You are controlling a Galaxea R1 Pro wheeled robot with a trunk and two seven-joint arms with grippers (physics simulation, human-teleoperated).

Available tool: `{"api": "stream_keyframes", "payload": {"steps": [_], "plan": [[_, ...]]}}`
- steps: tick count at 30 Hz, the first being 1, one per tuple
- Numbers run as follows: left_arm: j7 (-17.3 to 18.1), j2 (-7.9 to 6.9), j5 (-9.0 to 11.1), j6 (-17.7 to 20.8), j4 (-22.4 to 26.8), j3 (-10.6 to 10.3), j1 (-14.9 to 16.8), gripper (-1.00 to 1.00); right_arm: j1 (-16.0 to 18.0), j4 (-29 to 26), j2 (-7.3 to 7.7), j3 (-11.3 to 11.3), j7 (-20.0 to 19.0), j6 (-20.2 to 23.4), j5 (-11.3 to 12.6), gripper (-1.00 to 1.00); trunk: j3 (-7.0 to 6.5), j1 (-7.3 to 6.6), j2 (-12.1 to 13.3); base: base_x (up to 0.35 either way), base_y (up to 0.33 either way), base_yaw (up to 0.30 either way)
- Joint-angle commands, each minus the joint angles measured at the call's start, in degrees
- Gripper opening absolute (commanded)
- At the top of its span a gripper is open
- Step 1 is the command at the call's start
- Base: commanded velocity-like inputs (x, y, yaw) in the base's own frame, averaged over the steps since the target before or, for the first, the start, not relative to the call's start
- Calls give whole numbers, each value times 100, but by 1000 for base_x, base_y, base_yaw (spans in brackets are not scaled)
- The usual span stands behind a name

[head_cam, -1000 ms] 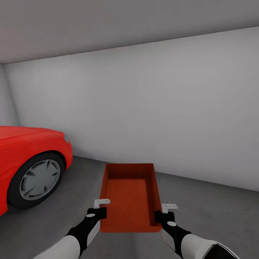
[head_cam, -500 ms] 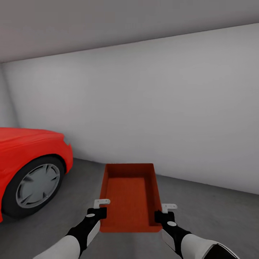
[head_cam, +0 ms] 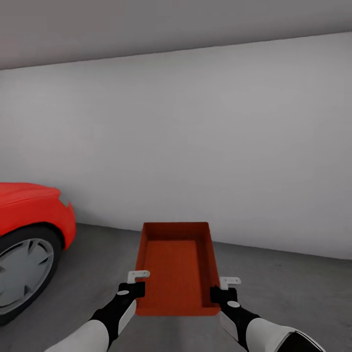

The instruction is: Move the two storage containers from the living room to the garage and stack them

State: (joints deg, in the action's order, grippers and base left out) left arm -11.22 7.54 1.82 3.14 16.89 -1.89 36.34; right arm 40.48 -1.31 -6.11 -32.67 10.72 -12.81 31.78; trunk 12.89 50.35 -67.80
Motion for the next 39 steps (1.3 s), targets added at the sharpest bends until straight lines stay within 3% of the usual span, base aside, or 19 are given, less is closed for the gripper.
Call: {"api": "stream_keyframes", "payload": {"steps": [1, 10, 39], "plan": [[-30, -6, 267, 36, 16, 268, 5, -100, 5, -1, 13, 112, -26, -41, 63, -100, 7, 3, -4, 318, 102, -276], [-30, -6, 267, 35, 16, 268, 5, -100, 7, -1, 13, 112, -26, -44, 60, -100, 7, 3, -4, 318, 102, -244], [-29, -6, 267, 35, 16, 268, 5, -100, 7, -1, 13, 112, -26, -45, 56, -100, 7, 3, -4, 318, 101, -10]]}}
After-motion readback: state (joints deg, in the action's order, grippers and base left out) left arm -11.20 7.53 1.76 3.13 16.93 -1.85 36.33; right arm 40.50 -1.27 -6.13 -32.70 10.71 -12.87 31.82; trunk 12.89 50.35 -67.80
